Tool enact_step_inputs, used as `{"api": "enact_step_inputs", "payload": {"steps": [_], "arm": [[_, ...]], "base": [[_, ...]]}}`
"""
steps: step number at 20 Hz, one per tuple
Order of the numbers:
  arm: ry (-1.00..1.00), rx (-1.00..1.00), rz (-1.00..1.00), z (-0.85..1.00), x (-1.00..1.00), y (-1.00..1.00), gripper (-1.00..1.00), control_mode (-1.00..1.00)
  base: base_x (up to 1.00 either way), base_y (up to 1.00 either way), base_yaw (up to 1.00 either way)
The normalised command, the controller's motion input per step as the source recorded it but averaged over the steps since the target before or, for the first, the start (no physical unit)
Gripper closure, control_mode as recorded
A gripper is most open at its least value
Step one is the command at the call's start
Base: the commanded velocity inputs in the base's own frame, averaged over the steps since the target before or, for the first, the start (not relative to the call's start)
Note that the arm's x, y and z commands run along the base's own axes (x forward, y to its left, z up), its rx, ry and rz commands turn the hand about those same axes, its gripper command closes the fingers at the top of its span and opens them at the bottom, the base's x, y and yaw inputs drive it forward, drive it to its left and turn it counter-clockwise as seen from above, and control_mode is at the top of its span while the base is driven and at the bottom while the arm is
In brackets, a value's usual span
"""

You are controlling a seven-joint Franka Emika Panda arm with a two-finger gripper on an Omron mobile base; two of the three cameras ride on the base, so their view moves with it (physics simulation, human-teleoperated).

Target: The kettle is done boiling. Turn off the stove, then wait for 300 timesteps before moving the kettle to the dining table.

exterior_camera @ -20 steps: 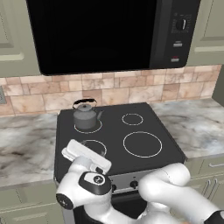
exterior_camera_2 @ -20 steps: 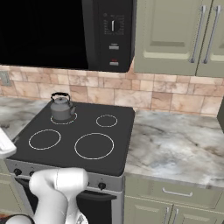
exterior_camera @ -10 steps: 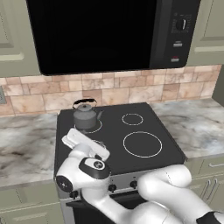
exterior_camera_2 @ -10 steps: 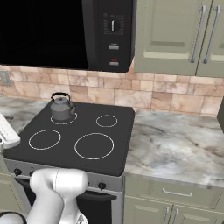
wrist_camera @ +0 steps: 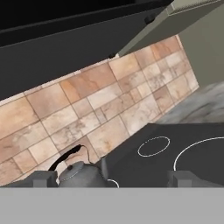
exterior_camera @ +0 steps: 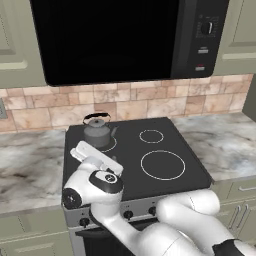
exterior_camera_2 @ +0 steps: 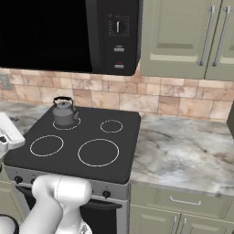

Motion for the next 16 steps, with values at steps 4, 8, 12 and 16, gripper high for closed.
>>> {"api": "enact_step_inputs", "payload": {"steps": [4, 8, 12, 16], "arm": [[0.02, 0.0, 0.0, 0.0, 0.24, 0.01, -1.0, -1.0], [0.07, 0.0, 0.0, 0.0, 0.28, 0.0, -1.0, -1.0], [0.11, 0.0, 0.0, 0.0, 0.33, 0.01, -1.0, -1.0], [0.13, 0.0, 0.0, 0.0, 0.36, 0.12, -1.0, -1.0]], "base": [[0.0, 0.0, 0.0], [0.0, 0.0, 0.0], [0.0, 0.0, 0.0], [0.0, 0.0, 0.0]]}}
